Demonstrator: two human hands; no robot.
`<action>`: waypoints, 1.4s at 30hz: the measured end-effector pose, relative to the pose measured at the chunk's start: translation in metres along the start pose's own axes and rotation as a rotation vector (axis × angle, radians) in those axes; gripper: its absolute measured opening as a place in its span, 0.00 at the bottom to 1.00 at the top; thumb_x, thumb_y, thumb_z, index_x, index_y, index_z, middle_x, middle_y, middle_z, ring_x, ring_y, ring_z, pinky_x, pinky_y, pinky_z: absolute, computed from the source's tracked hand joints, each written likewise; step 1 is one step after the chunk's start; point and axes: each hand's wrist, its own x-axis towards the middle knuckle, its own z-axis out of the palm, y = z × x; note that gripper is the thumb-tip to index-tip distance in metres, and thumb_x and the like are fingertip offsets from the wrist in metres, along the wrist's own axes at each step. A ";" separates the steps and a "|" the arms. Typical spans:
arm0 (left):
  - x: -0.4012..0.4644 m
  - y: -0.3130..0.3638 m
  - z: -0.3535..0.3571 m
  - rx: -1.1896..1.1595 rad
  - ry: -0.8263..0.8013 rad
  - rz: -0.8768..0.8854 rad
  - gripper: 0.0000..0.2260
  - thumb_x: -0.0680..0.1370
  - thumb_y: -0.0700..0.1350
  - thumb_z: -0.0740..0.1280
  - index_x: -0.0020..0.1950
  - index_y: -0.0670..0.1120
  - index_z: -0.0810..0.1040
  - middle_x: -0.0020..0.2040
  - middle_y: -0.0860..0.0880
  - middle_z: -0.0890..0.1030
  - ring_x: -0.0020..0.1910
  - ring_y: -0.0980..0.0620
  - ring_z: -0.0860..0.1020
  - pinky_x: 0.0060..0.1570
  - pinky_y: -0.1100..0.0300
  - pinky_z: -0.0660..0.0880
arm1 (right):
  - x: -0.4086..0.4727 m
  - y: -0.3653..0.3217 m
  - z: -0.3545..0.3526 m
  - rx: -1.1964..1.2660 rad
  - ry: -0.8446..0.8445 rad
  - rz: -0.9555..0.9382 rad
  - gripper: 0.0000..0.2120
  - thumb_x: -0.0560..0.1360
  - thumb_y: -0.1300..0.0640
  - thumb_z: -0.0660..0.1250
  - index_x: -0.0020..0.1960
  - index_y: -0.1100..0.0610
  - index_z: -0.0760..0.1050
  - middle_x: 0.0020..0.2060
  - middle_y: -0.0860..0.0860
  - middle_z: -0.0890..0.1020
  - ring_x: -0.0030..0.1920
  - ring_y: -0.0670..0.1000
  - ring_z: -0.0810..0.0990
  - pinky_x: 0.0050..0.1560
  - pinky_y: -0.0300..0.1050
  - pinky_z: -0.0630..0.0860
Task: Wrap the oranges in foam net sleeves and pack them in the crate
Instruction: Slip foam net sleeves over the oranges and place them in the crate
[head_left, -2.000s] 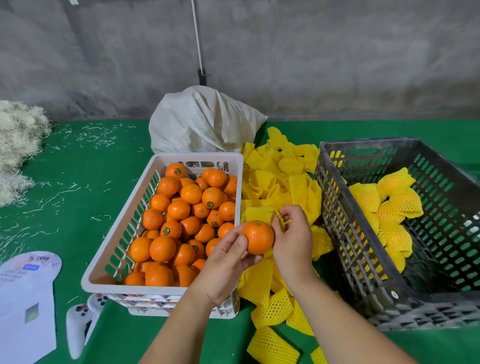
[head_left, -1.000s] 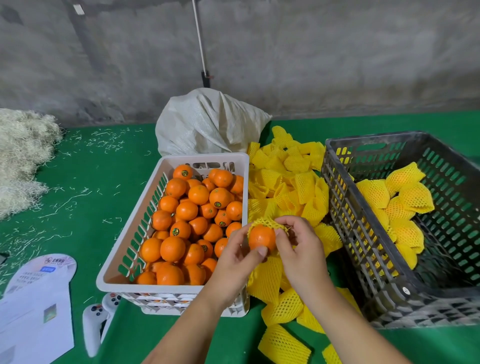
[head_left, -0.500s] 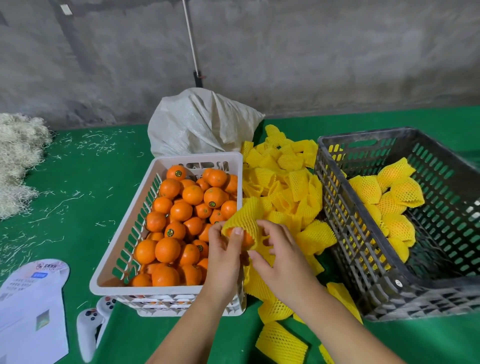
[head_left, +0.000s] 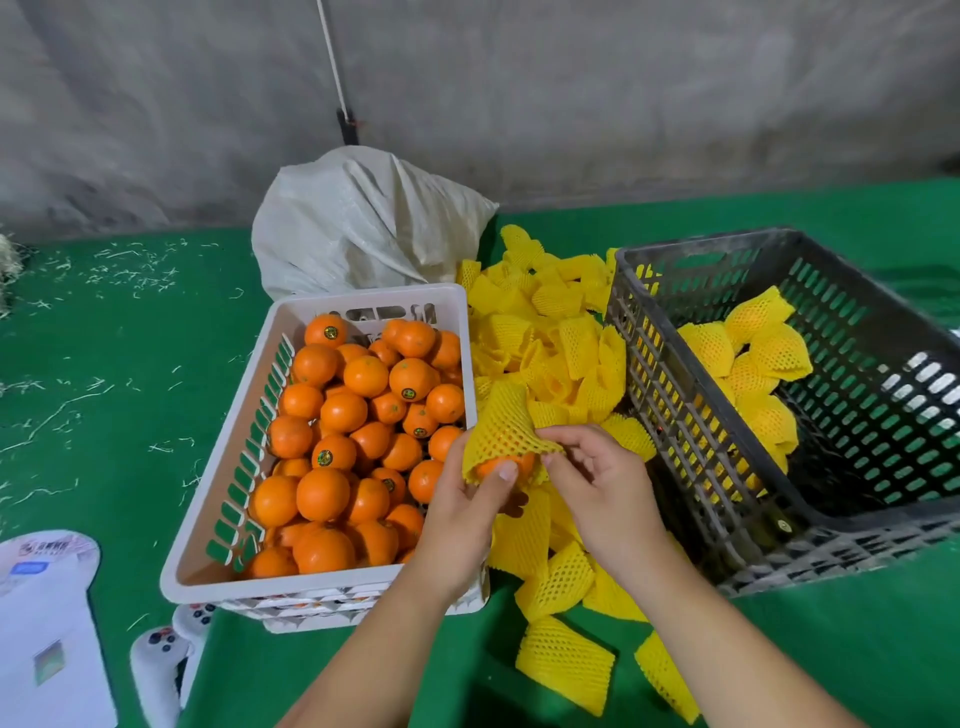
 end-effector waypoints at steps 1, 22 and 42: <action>0.000 -0.001 0.000 0.036 0.042 0.018 0.24 0.80 0.57 0.74 0.75 0.54 0.74 0.61 0.48 0.83 0.55 0.51 0.83 0.51 0.56 0.80 | -0.005 -0.001 0.004 -0.081 0.029 -0.055 0.12 0.78 0.66 0.69 0.55 0.51 0.83 0.50 0.46 0.82 0.48 0.47 0.82 0.50 0.48 0.79; -0.008 0.002 0.008 0.299 0.119 0.181 0.32 0.73 0.50 0.80 0.74 0.55 0.71 0.64 0.60 0.80 0.63 0.58 0.81 0.56 0.65 0.78 | -0.036 0.022 0.008 -0.140 -0.138 0.066 0.18 0.77 0.67 0.65 0.55 0.44 0.71 0.48 0.39 0.81 0.44 0.40 0.78 0.43 0.32 0.72; -0.003 -0.021 0.105 0.822 0.107 0.497 0.19 0.84 0.41 0.67 0.75 0.45 0.77 0.49 0.53 0.75 0.48 0.55 0.77 0.45 0.67 0.72 | 0.020 0.016 -0.095 0.631 -0.079 0.394 0.40 0.73 0.63 0.77 0.77 0.41 0.62 0.64 0.51 0.81 0.61 0.52 0.83 0.47 0.41 0.79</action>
